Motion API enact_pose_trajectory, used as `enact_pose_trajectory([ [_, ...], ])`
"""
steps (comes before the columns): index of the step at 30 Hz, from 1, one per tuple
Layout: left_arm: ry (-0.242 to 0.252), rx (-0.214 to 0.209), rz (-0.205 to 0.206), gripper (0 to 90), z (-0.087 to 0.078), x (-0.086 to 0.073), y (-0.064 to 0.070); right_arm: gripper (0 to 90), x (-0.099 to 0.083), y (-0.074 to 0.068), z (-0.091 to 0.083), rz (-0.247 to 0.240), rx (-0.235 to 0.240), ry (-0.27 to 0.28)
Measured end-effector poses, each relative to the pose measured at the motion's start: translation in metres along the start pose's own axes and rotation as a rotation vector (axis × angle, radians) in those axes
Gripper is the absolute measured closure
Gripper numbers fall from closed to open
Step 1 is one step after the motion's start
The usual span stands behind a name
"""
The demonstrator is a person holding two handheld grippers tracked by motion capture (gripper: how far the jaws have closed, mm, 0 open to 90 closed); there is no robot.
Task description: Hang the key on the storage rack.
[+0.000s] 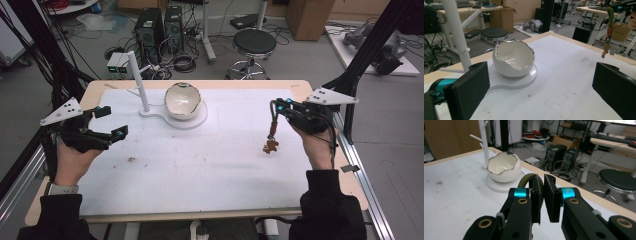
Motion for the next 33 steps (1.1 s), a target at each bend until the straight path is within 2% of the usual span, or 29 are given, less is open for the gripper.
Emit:
enact_pose_trajectory([
  [1,0.002,-0.001,-0.001,1.7,-0.001,0.0,0.0,84.6,0.0,0.0,0.0,0.0,0.0,0.0],
  [2,0.001,-0.001,0.001,1.7,-0.002,-0.001,0.001,84.6,0.012,-0.008,0.013,-0.023,0.015,0.004],
  [3,0.0,0.0,0.003,1.7,-0.003,-0.001,0.001,84.6,0.012,-0.008,0.013,-0.023,0.015,0.004],
  [4,-0.002,0.0,0.005,1.7,-0.004,-0.002,0.002,84.6,0.018,-0.013,0.019,-0.027,0.025,-0.002],
  [5,-0.003,-0.001,0.005,1.7,-0.004,-0.003,0.003,84.6,0.029,-0.021,0.033,-0.037,0.037,-0.01],
  [6,-0.011,0.0,0.006,1.7,-0.005,-0.004,0.003,84.6,0.029,-0.021,0.033,-0.037,0.037,-0.01],
  [9,-0.02,0.001,0.0,1.7,-0.006,-0.009,0.004,84.6,0.045,-0.034,0.057,-0.075,0.061,-0.015],
  [10,-0.024,0.002,-0.004,1.7,-0.007,-0.01,0.004,84.6,0.049,-0.039,0.064,-0.071,0.064,-0.031],
  [15,-0.038,0.019,-0.019,1.7,-0.016,-0.02,0.003,84.6,0.069,-0.059,0.103,-0.105,0.124,-0.043],
  [17,-0.051,0.011,-0.034,1.7,-0.02,-0.024,0.002,84.6,0.075,-0.065,0.117,-0.099,0.151,-0.052],
  [23,-0.065,0.033,-0.045,1.7,-0.033,-0.036,0.004,84.6,0.095,-0.087,0.16,-0.117,0.22,-0.075],
  [24,-0.058,0.036,-0.047,1.7,-0.035,-0.037,0.005,84.6,0.098,-0.091,0.168,-0.118,0.233,-0.08],
  [25,-0.052,0.041,-0.05,1.7,-0.038,-0.039,0.006,84.5,0.106,-0.102,0.183,-0.137,0.247,-0.086],
  [27,-0.047,0.048,-0.053,1.7,-0.042,-0.042,0.007,84.5,0.108,-0.106,0.187,-0.14,0.251,-0.085],
  [33,-0.051,0.066,-0.045,1.7,-0.05,-0.05,0.012,84.5,0.128,-0.142,0.228,-0.168,0.26,-0.116],
])
Point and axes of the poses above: each handheld gripper's, and its own axes: z roughly forward along the jaws, x roughly out of its top, y roughly to its right, the point moved 3 cm from there along z, roughly forward along the jaws, and after that the axes turned 8 degrees about -y, right-handed, at the moved point
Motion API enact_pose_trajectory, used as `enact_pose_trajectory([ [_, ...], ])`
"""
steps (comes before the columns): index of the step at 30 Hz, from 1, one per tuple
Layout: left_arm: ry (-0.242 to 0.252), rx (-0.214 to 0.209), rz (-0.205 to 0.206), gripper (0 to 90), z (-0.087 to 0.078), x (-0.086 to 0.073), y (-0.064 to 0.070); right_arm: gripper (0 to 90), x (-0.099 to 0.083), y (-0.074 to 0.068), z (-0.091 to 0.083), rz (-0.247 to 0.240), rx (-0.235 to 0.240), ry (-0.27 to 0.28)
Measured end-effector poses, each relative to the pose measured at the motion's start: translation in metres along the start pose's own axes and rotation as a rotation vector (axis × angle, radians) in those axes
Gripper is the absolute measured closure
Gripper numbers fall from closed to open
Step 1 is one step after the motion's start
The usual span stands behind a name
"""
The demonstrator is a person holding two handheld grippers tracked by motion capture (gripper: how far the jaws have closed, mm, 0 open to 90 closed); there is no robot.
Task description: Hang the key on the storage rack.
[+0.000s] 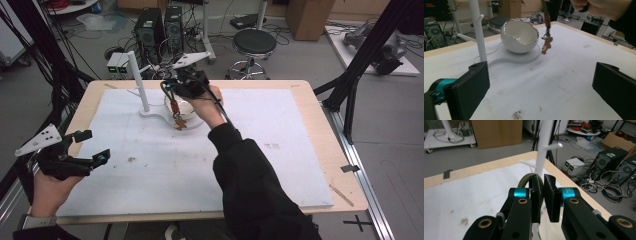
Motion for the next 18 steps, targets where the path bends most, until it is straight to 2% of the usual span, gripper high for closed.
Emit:
enact_pose_trajectory([
  [4,0.002,0.018,-0.012,1.7,-0.004,-0.005,0.0,84.6,0.02,-0.013,0.026,-0.002,0.006,-0.007],
  [7,-0.005,0.021,-0.014,1.7,-0.007,-0.008,0.002,84.5,0.032,-0.02,0.043,-0.025,-0.003,-0.022],
  [12,-0.008,0.044,-0.02,1.7,-0.02,-0.012,0.003,84.5,0.046,-0.028,0.07,-0.013,-0.011,-0.036],
  [18,0.013,0.073,-0.037,1.7,-0.04,-0.017,0.005,84.5,0.057,-0.037,0.086,-0.017,-0.012,-0.048],
])
Point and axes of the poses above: each handheld gripper's, and its own axes: z roughly forward along the jaws, x roughly out of its top, y roughly to its right, the point moved 3 cm from there along z, roughly forward along the jaws, and after that the axes turned 8 degrees about -y, right-handed, at the moved point
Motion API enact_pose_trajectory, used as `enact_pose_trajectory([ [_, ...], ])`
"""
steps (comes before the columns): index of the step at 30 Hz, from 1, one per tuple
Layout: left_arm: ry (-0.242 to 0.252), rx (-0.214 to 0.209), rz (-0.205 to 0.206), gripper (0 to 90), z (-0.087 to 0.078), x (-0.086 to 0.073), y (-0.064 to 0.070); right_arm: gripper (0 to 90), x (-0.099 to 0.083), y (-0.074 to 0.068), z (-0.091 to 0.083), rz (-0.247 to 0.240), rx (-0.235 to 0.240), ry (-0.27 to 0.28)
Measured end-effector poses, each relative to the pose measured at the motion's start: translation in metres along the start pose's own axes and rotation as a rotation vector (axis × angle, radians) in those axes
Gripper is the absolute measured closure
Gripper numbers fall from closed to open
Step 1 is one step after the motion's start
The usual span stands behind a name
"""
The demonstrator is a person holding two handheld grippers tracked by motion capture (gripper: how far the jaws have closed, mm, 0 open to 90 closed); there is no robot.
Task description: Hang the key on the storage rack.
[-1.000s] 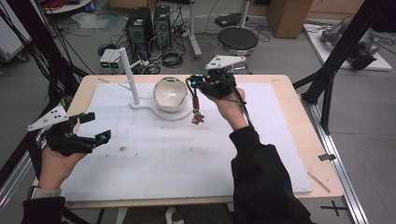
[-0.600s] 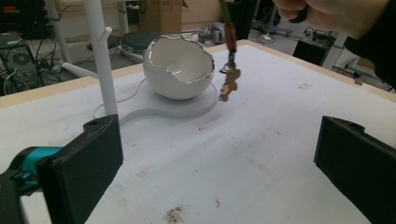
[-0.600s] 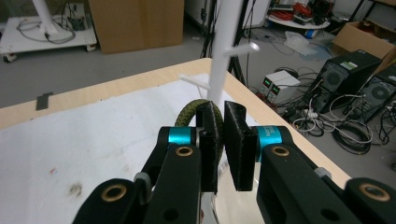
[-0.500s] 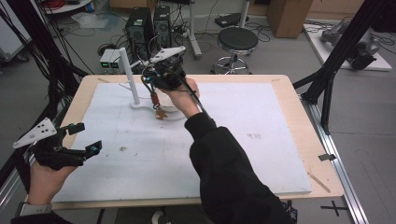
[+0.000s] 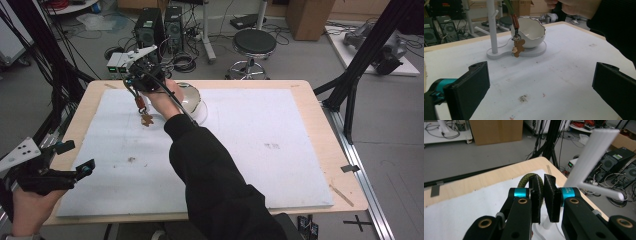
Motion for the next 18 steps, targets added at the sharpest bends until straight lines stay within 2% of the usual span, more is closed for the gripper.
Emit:
enact_pose_trajectory([
  [4,-0.005,0.012,-0.004,1.7,-0.007,-0.004,0.001,84.5,0.001,0.0,0.012,-0.01,-0.016,-0.029],
  [7,-0.008,0.023,-0.007,1.7,-0.01,-0.007,0.002,84.5,-0.004,0.005,0.025,0.011,-0.041,-0.061],
  [18,-0.026,0.026,-0.011,1.7,-0.012,-0.012,0.003,84.4,-0.012,0.014,0.044,0.053,-0.078,-0.117],
])
Point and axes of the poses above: each handheld gripper's, and its own axes: z roughly forward along the jaws, x roughly out of its top, y roughly to its right, the point moved 3 cm from there along z, roughly forward along the jaws, and after that the axes turned 8 degrees about -y, right-handed, at the moved point
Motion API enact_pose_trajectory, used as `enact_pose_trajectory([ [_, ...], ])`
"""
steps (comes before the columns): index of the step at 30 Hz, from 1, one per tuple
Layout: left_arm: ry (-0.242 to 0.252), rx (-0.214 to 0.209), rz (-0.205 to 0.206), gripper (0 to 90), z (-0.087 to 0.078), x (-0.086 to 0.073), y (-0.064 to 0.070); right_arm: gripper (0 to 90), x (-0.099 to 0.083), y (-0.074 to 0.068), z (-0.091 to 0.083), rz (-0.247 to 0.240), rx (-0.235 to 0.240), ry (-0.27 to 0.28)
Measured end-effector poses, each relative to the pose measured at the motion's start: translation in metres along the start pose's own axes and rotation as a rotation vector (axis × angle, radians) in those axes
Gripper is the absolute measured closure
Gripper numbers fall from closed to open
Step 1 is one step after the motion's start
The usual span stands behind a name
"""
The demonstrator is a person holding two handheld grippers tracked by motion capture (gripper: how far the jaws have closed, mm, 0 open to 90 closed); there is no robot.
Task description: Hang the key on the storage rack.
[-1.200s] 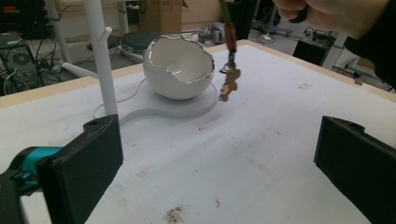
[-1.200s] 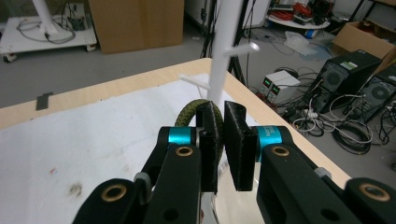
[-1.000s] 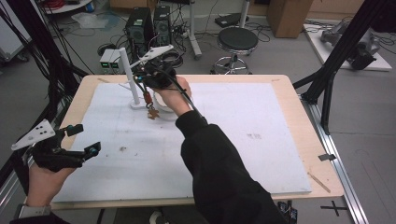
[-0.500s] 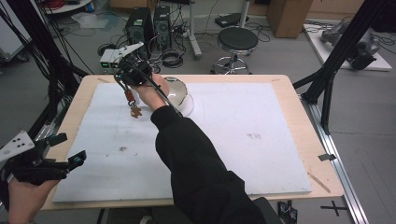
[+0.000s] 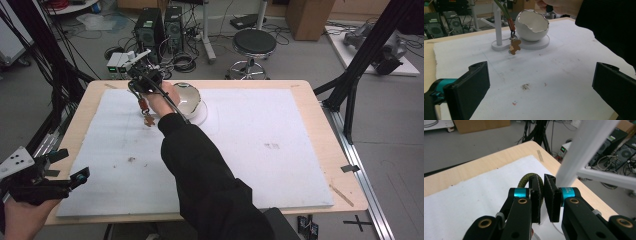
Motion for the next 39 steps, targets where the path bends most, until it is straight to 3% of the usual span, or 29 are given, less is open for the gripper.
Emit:
enact_pose_trajectory([
  [4,0.002,-0.003,0.001,1.7,0.001,0.001,-0.001,81.9,-0.001,0.002,-0.002,0.002,0.0,0.002],
  [5,0.002,-0.003,-0.002,1.7,0.001,0.001,-0.001,61.6,0.0,0.003,-0.006,0.022,0.014,0.031],
  [6,0.002,-0.003,0.0,1.7,0.001,0.001,-0.001,53.3,0.001,0.004,-0.008,0.049,0.033,0.048],
  [7,0.0,-0.005,0.002,1.7,0.001,0.001,-0.001,53.3,0.001,0.004,-0.008,0.049,0.033,0.048],
  [8,-0.002,-0.006,0.002,1.7,0.002,0.002,-0.002,43.1,0.001,0.006,-0.011,0.083,0.059,0.056],
  [10,0.008,-0.008,-0.004,1.7,0.003,0.005,-0.006,29.1,-0.002,0.008,-0.016,0.1,0.093,0.045],
  [13,0.02,-0.021,0.002,1.7,0.008,0.012,-0.008,20.4,-0.007,0.012,-0.029,0.102,0.136,0.065],
  [15,0.023,-0.028,0.011,1.7,0.013,0.016,-0.009,11.3,-0.011,0.017,-0.039,0.138,0.206,0.07],
  [17,0.021,-0.041,0.021,1.7,0.02,0.022,-0.01,10.8,-0.016,0.022,-0.054,0.153,0.268,0.066],
  [22,0.007,-0.077,0.042,1.7,0.044,0.032,-0.009,10.8,-0.036,0.031,-0.096,0.086,0.268,0.1],
  [25,-0.008,-0.094,0.046,1.7,0.057,0.035,-0.01,10.8,-0.054,0.041,-0.118,0.084,0.266,0.107],
  [28,-0.02,-0.109,0.048,1.7,0.071,0.038,-0.011,10.8,-0.079,0.056,-0.143,0.081,0.224,0.116],
  [32,-0.025,-0.122,0.039,1.7,0.084,0.042,-0.012,10.7,-0.111,0.077,-0.173,0.116,0.191,0.141],
  [39,-0.021,-0.121,0.032,1.7,0.092,0.05,-0.016,10.7,-0.162,0.109,-0.216,0.176,0.099,0.159],
])
Point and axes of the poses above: each handheld gripper's, and its own axes: z roughly forward along the jaws, x roughly out of its top, y roughly to its right, the point moved 3 cm from there along z, roughly forward along the jaws, and after that the axes turned 8 degrees about -y, right-handed, at the moved point
